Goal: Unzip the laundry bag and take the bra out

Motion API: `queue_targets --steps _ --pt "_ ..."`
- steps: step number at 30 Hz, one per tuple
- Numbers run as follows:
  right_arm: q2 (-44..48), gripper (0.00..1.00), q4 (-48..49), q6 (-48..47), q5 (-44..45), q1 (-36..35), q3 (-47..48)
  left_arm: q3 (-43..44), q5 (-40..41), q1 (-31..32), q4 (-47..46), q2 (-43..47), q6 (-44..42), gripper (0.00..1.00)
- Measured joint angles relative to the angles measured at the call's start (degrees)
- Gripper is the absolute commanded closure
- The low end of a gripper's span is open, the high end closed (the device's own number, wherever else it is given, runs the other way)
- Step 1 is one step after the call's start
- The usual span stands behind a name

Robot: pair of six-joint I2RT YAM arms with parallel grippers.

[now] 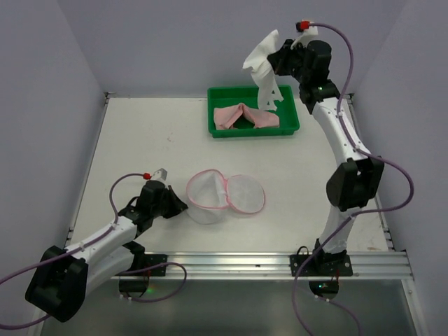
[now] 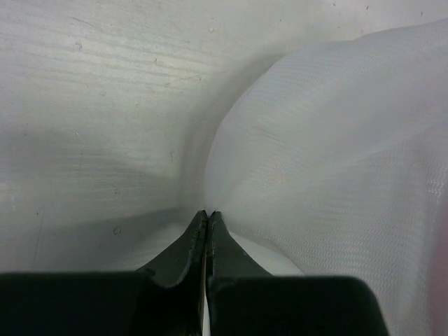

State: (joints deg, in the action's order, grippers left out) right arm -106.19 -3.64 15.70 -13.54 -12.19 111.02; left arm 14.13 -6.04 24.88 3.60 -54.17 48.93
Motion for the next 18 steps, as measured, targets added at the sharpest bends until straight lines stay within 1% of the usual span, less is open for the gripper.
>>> queue_targets --steps 6,12,18 --pt "-11.0 1.0 -2.7 -0.5 -1.1 3.9 0.3 0.0 -0.2 0.0 0.6 -0.2 0.0 1.0" --pt "-12.6 1.0 -3.7 -2.8 -0.2 4.9 -0.7 0.0 -1.1 0.0 0.2 -3.1 0.0 1.0" --pt "-13.3 1.0 -4.1 -5.8 0.4 4.8 -0.2 0.0 -2.8 0.0 -2.7 -5.4 0.1 1.0"
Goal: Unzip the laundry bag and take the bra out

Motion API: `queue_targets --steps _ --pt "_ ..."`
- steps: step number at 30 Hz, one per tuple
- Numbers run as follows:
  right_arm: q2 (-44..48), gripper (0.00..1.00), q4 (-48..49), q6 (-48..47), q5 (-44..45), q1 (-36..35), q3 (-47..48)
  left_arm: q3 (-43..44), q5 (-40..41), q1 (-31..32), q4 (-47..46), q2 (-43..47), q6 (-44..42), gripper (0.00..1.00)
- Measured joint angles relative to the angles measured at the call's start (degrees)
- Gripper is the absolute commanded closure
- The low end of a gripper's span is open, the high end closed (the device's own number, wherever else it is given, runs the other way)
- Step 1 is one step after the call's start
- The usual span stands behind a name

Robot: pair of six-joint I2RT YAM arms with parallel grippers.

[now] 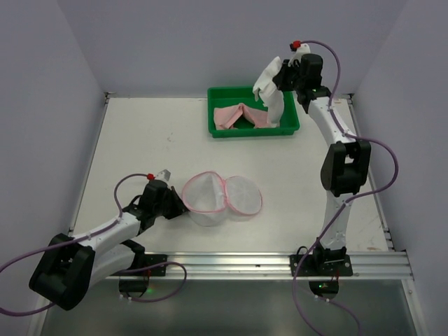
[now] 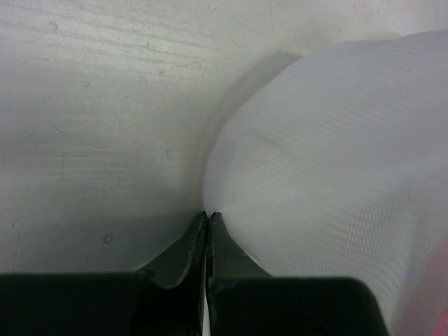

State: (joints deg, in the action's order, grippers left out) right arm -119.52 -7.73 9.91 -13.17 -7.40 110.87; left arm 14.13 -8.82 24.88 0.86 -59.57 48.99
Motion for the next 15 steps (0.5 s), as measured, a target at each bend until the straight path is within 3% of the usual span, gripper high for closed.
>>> queue_targets --steps 6,11,15 --pt "-8.7 0.94 -3.2 -0.4 -3.4 -0.2 9.4 0.0 -0.3 0.0 -0.7 -0.4 0.0 1.0" --pt "-15.4 0.81 -7.8 -1.0 -7.0 -1.5 14.8 0.0 -0.2 0.0 0.0 0.5 0.0 1.0" --pt "-17.4 0.5 -12.2 -1.8 -7.9 -3.8 15.2 0.0 0.0 0.0 0.7 1.0 0.0 1.0"
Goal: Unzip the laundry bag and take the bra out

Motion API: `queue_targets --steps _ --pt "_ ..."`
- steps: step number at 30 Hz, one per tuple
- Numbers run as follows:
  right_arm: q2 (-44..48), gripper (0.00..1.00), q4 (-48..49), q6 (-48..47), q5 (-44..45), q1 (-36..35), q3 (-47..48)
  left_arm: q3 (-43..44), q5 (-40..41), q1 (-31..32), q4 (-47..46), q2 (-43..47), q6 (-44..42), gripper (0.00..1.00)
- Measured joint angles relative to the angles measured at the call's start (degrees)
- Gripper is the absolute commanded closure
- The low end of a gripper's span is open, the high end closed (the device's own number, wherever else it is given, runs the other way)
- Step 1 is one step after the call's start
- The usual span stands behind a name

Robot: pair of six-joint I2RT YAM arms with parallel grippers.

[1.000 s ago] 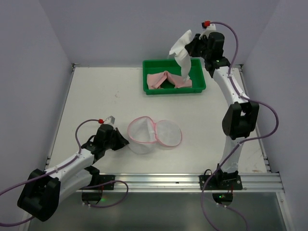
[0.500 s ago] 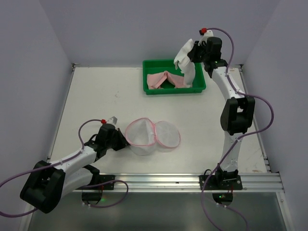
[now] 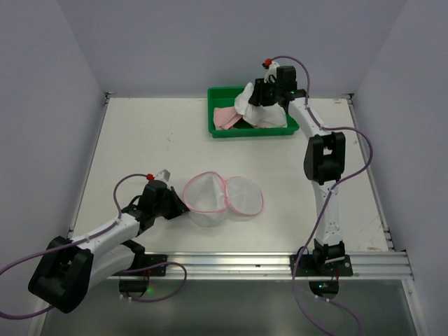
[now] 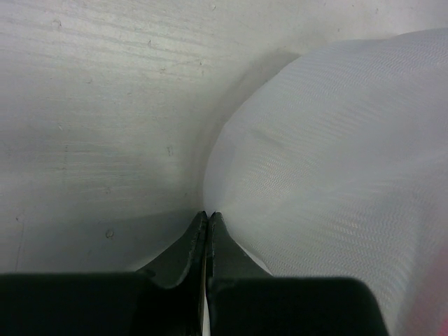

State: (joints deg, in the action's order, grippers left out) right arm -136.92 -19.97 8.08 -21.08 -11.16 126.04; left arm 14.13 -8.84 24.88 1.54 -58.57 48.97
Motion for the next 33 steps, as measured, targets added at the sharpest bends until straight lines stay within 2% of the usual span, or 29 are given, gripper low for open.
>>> queue_targets --steps 1,3,4,9,11,17,20,24,30,33 --pt "-0.1 0.37 -0.6 0.1 -0.1 -0.4 0.0 0.0 0.1 0.0 0.2 0.1 0.0 1.0" --pt "0.0 0.31 -1.0 -0.1 0.1 -1.3 -0.1 0.0 0.1 0.0 0.7 0.5 0.0 1.0" --pt "0.2 0.24 -0.9 -0.2 0.2 -1.6 -0.3 0.0 0.1 0.0 1.0 0.9 0.0 1.0" --pt "4.0 0.12 -1.1 0.1 1.9 -1.3 -4.2 0.0 0.7 0.0 2.6 4.2 0.0 1.0" --pt "8.1 0.09 -0.6 0.8 2.7 -1.1 -7.8 0.0 1.3 0.0 3.4 5.7 0.0 1.0" --pt "29.7 0.07 2.3 6.6 6.7 -0.8 -24.4 0.0 2.7 0.0 5.0 7.9 0.2 1.0" --pt "42.8 0.08 6.1 11.2 6.8 -0.8 -37.0 0.0 2.8 0.0 5.1 7.6 1.0 1.0" --pt "59.0 0.11 12.3 17.8 7.1 -0.9 -58.4 0.0 2.6 0.0 4.0 5.5 2.3 1.0" --pt "67.1 0.16 13.2 25.0 7.5 -1.0 -83.0 0.0 2.6 0.0 1.5 3.4 5.0 1.0" --pt "69.3 0.17 12.0 28.0 6.1 -1.8 -91.6 0.0 2.9 0.0 0.3 3.9 7.1 1.0"
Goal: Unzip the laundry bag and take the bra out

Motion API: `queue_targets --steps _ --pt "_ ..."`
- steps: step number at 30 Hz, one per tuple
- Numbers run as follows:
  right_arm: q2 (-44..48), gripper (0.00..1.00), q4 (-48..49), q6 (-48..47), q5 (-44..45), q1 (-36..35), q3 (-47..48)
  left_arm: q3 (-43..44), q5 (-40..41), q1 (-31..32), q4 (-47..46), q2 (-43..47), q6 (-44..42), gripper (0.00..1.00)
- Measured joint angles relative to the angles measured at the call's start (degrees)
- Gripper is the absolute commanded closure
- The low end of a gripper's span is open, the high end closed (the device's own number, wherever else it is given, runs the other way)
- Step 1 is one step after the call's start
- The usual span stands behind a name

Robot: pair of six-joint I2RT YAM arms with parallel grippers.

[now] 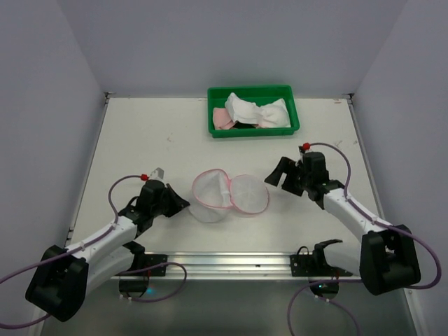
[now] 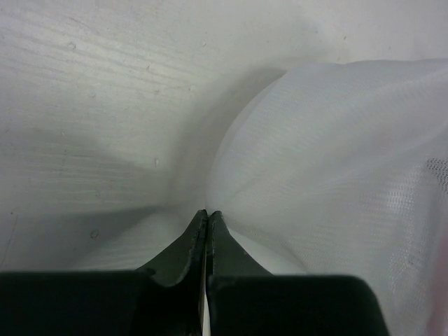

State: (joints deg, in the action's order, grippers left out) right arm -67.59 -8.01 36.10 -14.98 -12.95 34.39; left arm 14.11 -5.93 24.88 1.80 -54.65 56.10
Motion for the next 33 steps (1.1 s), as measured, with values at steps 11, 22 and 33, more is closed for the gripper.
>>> queue_targets --steps 11,22,33 --pt "9.9 0.14 3.4 12.2 -1.9 -6.9 -14.5 -3.9 2.1 0.0 -1.9 4.9 6.5 1.0" --pt "4.8 0.16 14.3 21.6 -2.5 -7.1 -18.1 -4.9 2.1 0.0 -3.5 4.2 8.4 1.0" --pt "-7.5 0.16 32.9 32.3 -8.6 -9.8 -19.7 -5.9 2.1 0.0 -4.0 5.2 9.4 1.0"
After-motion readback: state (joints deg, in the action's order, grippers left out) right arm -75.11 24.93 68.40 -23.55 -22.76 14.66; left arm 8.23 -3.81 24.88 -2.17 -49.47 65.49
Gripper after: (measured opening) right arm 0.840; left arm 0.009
